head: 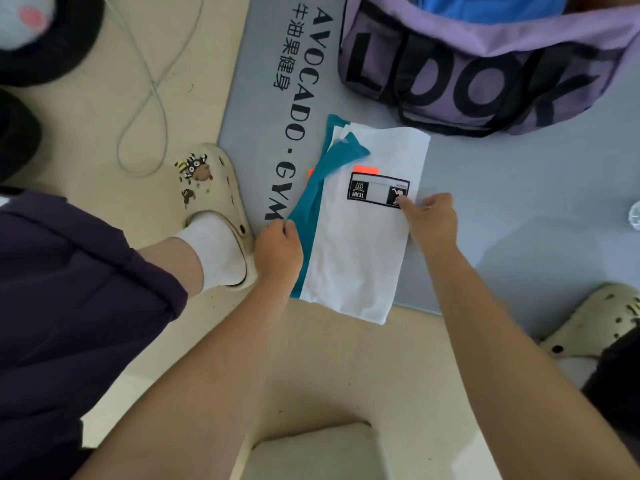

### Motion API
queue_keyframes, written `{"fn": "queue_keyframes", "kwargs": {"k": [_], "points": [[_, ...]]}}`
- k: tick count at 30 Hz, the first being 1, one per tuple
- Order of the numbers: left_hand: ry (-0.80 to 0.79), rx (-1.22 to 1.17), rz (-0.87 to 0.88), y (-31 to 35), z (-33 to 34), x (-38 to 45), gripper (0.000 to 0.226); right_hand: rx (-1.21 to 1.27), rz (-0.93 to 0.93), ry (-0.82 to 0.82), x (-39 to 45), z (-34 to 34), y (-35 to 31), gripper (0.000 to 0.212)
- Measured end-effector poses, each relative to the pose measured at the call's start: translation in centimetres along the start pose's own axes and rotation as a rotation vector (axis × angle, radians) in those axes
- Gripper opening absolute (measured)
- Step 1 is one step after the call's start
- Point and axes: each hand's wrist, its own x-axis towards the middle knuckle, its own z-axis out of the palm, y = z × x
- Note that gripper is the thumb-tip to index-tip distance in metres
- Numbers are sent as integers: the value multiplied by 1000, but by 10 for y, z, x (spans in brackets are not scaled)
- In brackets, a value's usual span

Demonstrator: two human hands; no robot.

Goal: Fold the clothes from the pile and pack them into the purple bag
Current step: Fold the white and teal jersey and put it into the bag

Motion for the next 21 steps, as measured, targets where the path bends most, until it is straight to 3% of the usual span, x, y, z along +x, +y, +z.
{"fn": "queue_keyframes", "kwargs": {"k": [3,9,11,13,15,18,21], "points": [[-148,-79,-31,6,1,3,35,-29,42,-132,1,6,9,36],[-430,93,-58,15,16,12,44,-120,33,-128,17,-23,32,34],[-379,159,12,25,22,11,47,-162,77,-158,24,-43,45,37],[-216,191,136,43,29,12,42,-224,93,-185,32,-60,50,37],[-129,144,251,67,36,15,39,-224,51,-130,40,-66,45,37],[-187,206,436,99,45,24,57,-119,-24,-9,51,-59,30,50],[-162,311,472,119,47,42,35,-147,-44,-37,61,-52,16,41]]}}
